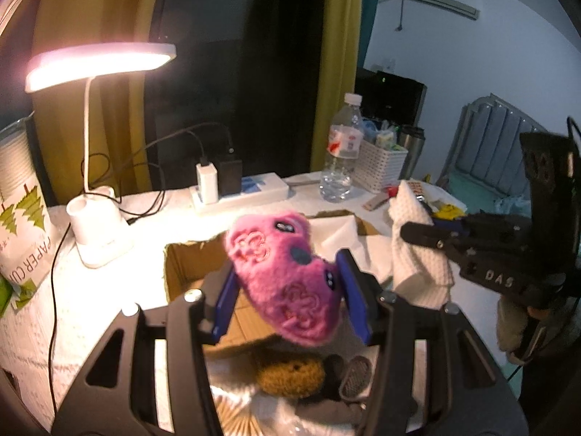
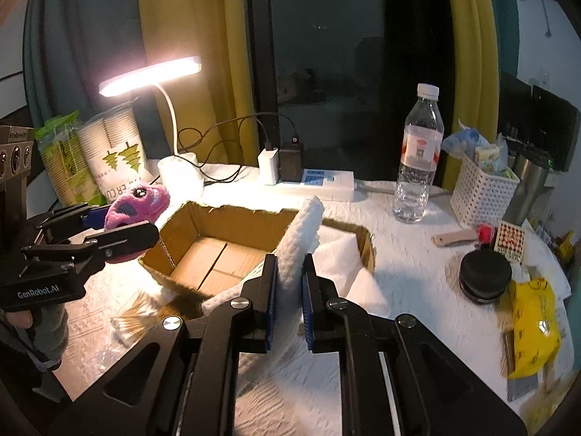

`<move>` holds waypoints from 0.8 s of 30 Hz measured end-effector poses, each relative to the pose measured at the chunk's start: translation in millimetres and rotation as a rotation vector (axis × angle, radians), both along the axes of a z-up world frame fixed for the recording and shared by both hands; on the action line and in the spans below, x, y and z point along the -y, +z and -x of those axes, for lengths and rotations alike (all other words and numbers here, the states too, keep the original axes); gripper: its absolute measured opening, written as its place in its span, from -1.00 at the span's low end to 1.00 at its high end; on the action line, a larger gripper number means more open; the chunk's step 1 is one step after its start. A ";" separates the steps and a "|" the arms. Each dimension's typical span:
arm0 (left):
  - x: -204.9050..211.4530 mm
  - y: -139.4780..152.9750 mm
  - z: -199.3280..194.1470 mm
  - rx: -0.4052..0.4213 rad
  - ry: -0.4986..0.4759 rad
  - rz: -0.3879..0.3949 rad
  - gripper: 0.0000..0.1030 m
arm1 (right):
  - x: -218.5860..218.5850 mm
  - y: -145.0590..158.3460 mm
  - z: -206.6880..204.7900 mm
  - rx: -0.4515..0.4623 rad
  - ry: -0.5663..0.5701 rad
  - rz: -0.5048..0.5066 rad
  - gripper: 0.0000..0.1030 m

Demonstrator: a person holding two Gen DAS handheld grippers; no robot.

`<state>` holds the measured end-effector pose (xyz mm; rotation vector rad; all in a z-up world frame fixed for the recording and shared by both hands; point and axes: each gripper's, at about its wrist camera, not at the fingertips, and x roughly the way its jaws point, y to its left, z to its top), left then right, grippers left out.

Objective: Organize soft objects
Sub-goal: 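Carry the pink slipper with the left tool and the cloth with the right tool to the box, then release the pink slipper into the box with the left tool while the right tool releases the cloth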

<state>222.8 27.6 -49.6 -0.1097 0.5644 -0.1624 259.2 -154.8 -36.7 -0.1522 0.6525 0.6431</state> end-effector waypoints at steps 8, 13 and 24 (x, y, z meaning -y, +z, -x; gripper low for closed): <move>-0.9 -17.2 -27.5 -0.029 0.025 0.030 0.03 | 3.4 -3.5 -31.5 0.007 -0.002 -0.021 -0.74; -1.9 -33.5 -44.8 -0.076 0.043 0.029 0.03 | -1.3 -15.2 -50.9 0.019 -0.011 -0.014 -0.74; 4.4 -58.5 -70.2 -0.162 0.031 0.013 0.04 | -16.8 -51.6 -77.5 0.013 -0.044 0.052 -0.74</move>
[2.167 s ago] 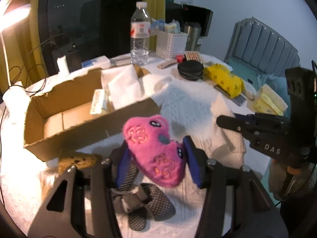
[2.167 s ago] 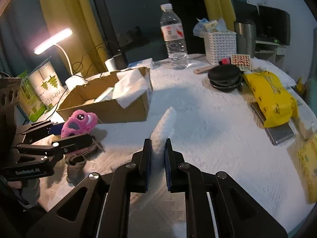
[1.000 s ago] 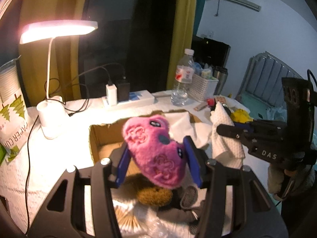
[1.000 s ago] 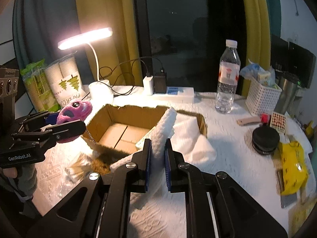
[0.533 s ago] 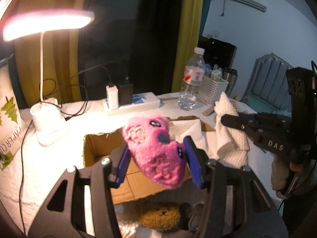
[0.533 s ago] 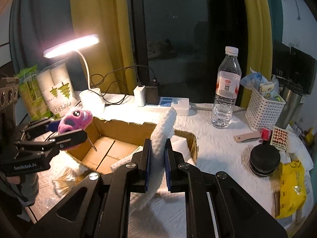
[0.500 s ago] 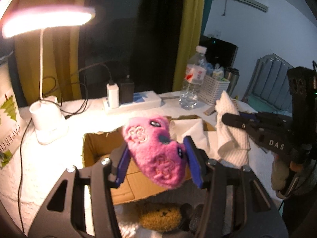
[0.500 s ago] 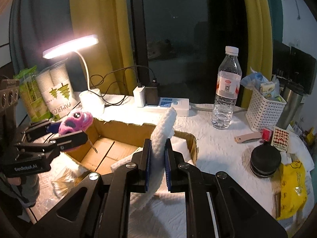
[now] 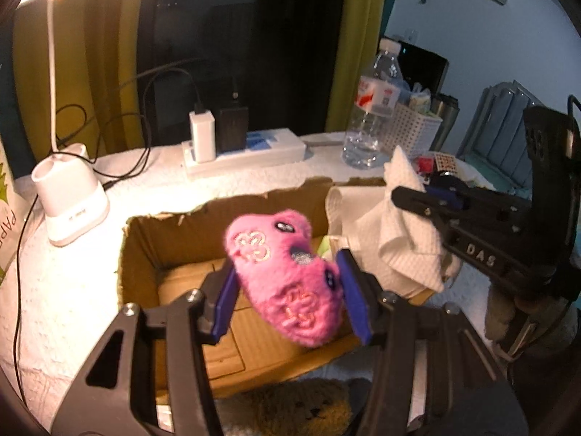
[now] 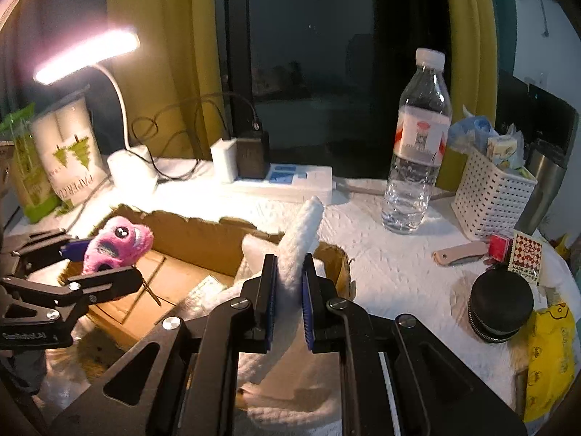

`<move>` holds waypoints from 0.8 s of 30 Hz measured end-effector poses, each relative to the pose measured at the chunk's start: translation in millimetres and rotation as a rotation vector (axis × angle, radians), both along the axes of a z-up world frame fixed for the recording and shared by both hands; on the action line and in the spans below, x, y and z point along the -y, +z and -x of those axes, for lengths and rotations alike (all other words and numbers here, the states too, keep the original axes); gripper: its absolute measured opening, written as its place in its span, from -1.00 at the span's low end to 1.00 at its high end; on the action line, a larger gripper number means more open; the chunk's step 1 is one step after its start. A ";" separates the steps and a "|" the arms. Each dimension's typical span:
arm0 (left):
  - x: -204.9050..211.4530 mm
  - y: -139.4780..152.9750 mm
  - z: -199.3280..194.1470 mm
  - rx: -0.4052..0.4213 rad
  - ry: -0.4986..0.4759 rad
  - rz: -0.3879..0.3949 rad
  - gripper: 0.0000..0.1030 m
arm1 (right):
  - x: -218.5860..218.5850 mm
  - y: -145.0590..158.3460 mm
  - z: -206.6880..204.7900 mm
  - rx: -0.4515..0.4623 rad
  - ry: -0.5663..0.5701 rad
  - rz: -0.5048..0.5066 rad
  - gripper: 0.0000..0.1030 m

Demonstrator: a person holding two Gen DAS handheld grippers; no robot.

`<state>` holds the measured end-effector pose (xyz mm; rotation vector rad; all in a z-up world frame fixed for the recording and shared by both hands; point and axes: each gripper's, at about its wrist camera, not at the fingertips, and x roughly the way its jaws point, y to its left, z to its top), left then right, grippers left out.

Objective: Organize soft objects
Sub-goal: 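Release the pink slipper into the box with the left tool while the right tool releases the cloth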

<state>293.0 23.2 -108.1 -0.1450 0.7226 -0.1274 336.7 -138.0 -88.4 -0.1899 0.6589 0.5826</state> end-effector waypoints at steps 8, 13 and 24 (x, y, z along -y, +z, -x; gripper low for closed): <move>5.9 -10.4 -6.6 -0.048 -0.019 -0.014 0.09 | -6.4 -21.9 -7.3 -0.057 -0.002 0.051 -0.74; 8.8 -5.2 -2.3 -0.022 -0.031 -0.015 0.19 | -9.0 -26.4 -8.6 -0.082 0.008 0.063 -0.61; 11.9 7.6 11.7 0.017 -0.041 0.007 0.45 | -1.9 -8.1 5.0 -0.057 -0.005 0.033 0.15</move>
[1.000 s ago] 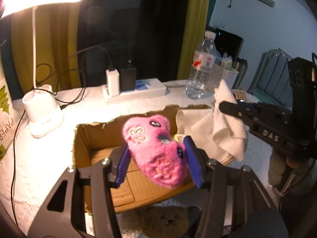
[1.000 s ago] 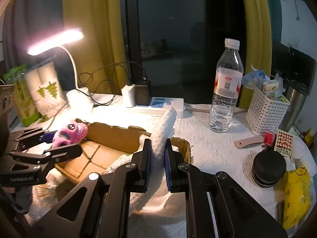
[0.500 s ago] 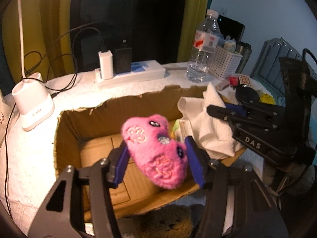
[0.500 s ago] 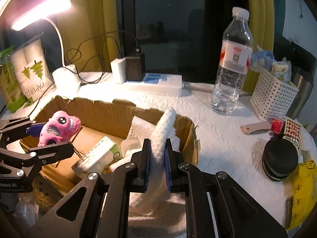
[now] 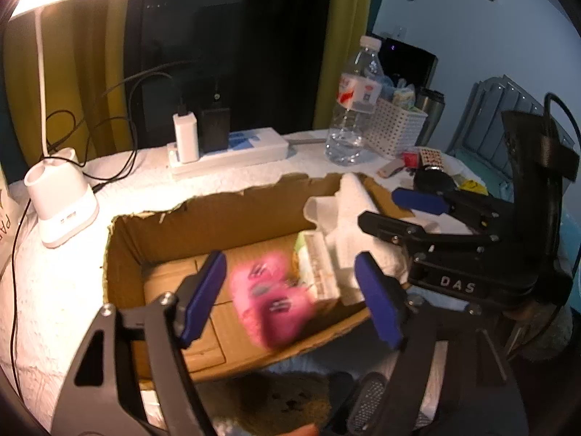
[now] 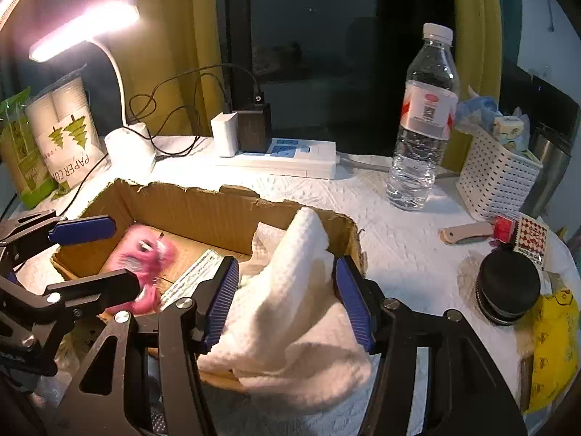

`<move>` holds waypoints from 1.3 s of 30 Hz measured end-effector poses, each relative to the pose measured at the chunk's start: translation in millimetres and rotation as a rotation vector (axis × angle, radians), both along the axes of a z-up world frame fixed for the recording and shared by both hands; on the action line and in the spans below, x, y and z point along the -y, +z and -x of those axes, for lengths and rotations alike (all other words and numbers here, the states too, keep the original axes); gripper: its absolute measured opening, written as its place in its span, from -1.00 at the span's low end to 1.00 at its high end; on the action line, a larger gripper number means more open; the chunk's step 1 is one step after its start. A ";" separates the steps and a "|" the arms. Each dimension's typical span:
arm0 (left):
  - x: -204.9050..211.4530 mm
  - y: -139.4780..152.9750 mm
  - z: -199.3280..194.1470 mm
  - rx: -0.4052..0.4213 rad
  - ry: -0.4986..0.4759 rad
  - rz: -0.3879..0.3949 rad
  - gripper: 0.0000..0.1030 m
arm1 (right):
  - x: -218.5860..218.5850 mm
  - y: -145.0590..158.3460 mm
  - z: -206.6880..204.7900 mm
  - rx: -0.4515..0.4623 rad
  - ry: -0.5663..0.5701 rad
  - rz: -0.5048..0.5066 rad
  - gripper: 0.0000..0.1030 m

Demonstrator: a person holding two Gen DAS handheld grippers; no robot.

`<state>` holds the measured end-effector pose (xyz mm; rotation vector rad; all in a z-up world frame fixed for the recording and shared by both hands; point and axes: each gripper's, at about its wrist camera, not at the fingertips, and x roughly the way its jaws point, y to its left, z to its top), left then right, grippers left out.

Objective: Organize soft objects
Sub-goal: 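Release the pink slipper into the box with the left tool while the right tool releases the cloth, then move both tools back toward the grey slippers and bubble wrap on the table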

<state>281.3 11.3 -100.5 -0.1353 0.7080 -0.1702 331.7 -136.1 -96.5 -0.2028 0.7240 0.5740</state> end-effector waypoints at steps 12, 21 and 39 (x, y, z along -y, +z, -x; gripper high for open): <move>-6.0 22.5 35.0 0.062 0.030 0.020 0.46 | 10.1 31.8 35.0 0.043 -0.007 -0.027 0.15; -16.4 34.1 69.0 0.099 0.056 0.040 0.70 | 11.2 45.2 73.4 0.055 0.004 -0.042 0.15; -28.8 27.1 123.3 0.095 0.087 0.052 0.73 | 6.5 36.0 134.2 0.006 0.038 -0.054 0.15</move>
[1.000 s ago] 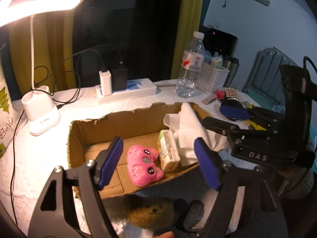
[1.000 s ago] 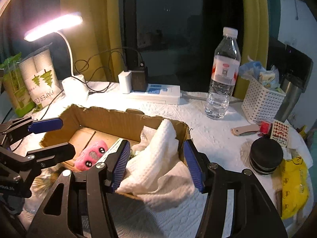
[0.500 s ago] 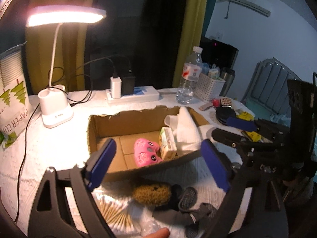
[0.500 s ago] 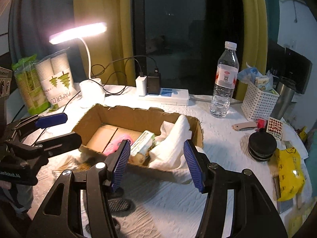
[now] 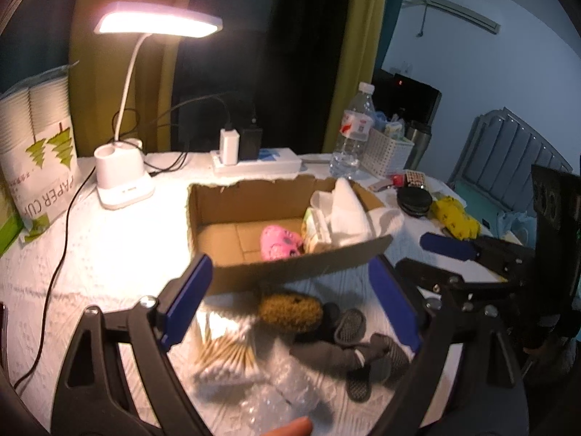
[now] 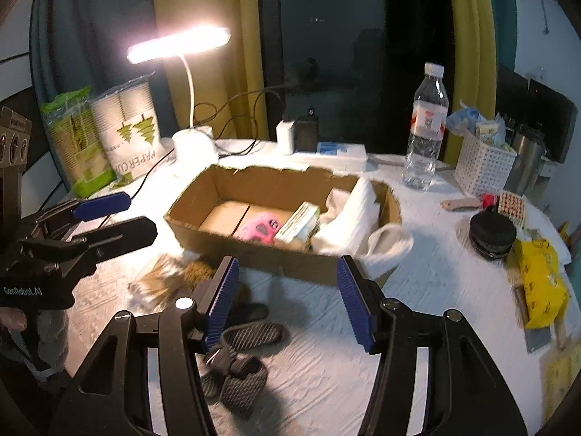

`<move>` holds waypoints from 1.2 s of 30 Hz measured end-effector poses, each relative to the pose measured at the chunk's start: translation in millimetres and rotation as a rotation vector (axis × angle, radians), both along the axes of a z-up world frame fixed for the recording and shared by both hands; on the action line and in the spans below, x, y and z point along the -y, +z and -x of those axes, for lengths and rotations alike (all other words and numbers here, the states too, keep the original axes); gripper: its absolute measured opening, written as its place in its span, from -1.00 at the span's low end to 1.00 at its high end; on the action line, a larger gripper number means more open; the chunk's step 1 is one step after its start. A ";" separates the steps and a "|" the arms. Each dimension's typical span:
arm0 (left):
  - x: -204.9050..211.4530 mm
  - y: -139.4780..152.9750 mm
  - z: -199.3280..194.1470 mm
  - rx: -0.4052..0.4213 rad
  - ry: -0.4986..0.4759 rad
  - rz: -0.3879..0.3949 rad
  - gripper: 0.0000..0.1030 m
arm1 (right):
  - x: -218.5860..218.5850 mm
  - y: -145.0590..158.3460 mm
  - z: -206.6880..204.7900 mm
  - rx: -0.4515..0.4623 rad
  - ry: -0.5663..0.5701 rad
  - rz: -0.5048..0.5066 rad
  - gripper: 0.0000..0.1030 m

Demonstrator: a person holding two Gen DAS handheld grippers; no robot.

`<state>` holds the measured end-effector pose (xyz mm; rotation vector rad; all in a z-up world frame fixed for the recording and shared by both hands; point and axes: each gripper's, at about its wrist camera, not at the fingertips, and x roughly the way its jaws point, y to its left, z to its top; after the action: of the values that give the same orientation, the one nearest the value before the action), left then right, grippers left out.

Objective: Organize soft objects
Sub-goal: 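Move both tools back toward the grey slippers and bubble wrap on the table, then grasp the grey dotted slippers with the right tool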

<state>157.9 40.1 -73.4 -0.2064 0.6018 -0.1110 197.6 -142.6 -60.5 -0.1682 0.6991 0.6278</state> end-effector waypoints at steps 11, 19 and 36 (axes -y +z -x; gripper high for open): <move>-9.9 -35.4 17.7 -0.076 0.021 0.018 0.73 | -13.3 -41.8 21.5 -0.099 0.034 0.024 0.15; -14.5 -61.4 26.2 -0.135 0.041 0.021 0.73 | -22.9 -65.5 28.5 -0.155 0.059 0.031 0.15; -7.8 -76.0 39.9 -0.206 0.088 0.005 0.73 | -32.8 -83.9 34.1 -0.203 0.146 0.013 -0.06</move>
<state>118.0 47.9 -149.4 -0.2509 0.7962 -0.0056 163.5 -109.9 -144.4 -0.1702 0.8919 0.7876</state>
